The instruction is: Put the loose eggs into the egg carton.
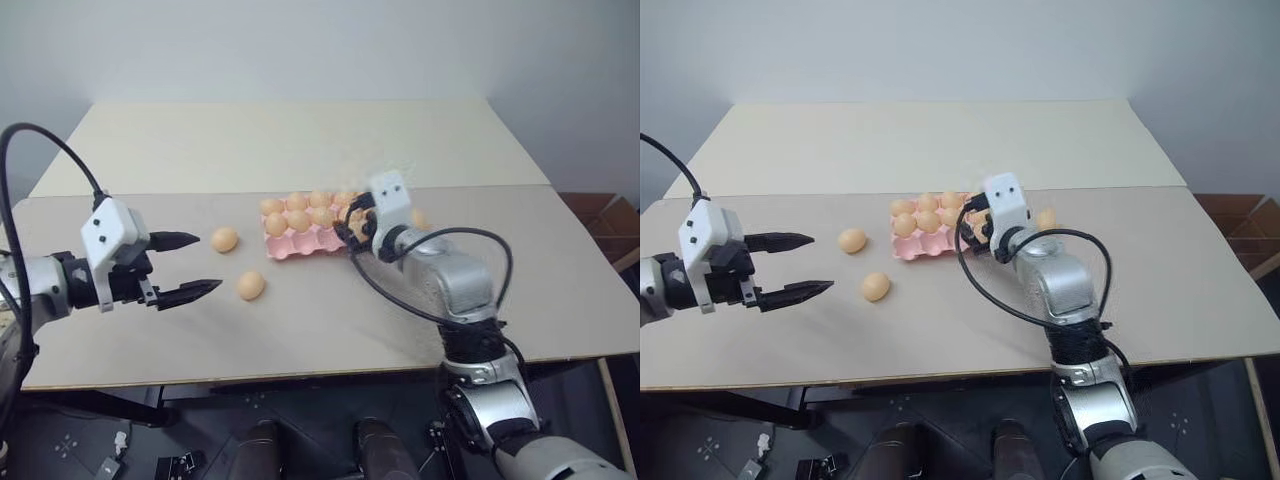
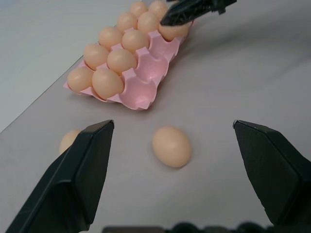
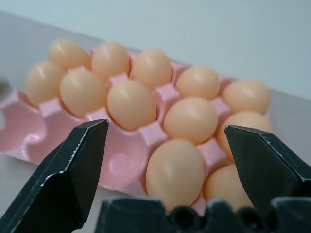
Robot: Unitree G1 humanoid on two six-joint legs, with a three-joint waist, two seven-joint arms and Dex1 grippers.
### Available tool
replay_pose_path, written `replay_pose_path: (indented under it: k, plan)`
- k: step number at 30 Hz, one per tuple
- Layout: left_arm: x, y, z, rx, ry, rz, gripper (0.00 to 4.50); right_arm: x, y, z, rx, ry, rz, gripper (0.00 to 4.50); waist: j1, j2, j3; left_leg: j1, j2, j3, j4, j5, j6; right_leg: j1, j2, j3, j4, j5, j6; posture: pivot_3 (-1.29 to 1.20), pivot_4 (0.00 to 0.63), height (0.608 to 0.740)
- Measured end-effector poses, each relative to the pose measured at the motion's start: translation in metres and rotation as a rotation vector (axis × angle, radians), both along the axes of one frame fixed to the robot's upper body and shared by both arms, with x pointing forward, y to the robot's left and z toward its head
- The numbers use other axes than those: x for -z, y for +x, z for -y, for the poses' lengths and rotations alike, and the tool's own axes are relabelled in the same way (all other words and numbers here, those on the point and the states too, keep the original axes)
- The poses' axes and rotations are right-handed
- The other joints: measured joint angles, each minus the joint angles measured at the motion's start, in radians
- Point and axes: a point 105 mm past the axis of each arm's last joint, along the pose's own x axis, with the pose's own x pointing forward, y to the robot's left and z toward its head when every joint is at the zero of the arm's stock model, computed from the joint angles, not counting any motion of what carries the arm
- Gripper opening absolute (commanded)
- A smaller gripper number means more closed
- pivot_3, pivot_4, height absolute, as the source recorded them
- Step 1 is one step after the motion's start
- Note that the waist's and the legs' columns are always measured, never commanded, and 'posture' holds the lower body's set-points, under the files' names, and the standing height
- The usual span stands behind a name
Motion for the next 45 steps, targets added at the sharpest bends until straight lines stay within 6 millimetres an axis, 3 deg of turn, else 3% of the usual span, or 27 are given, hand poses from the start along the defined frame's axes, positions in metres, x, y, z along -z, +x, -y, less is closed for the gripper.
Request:
replay_pose_path:
  k: [7,17,23,26,45]
  plan:
    - [-0.003,-0.004,-0.007,-0.046,-0.017,0.005,4.25,-0.019,-0.053,0.058,-0.118,-0.064,0.040,4.47,0.008,0.000,0.000,0.001,-0.001,0.000,0.000,0.000,0.000,0.001,-0.001,-0.001,-0.001,0.000,0.000,0.00,0.150,0.740]
    - [-0.007,-0.003,-0.009,-0.054,-0.011,0.010,4.25,-0.071,-0.107,0.146,-0.026,-0.158,-0.010,4.47,0.020,-0.001,0.000,0.002,-0.001,0.001,-0.001,-0.001,0.001,0.002,-0.001,0.000,-0.002,-0.001,0.000,0.00,0.150,0.740]
    - [-0.010,0.000,-0.011,-0.055,-0.007,0.013,4.25,-0.077,-0.143,0.156,-0.168,-0.225,-0.083,4.47,0.025,-0.001,0.000,0.003,-0.001,0.001,0.000,-0.001,0.001,0.003,-0.001,0.000,-0.002,-0.001,0.000,0.00,0.150,0.740]
    - [-0.012,0.001,-0.009,-0.045,-0.007,0.020,4.25,-0.081,-0.150,0.157,-0.211,-0.246,-0.084,4.47,0.025,-0.001,0.001,0.004,0.000,0.002,0.000,-0.001,0.001,0.004,-0.001,0.001,-0.002,-0.001,0.000,0.00,0.150,0.740]
    - [-0.015,0.007,-0.009,-0.033,0.001,0.032,4.25,-0.088,-0.149,0.167,-0.203,-0.267,-0.060,4.47,0.027,-0.001,0.001,0.004,-0.001,0.002,0.000,-0.001,0.001,0.004,-0.001,0.001,-0.002,-0.001,0.000,0.00,0.150,0.740]
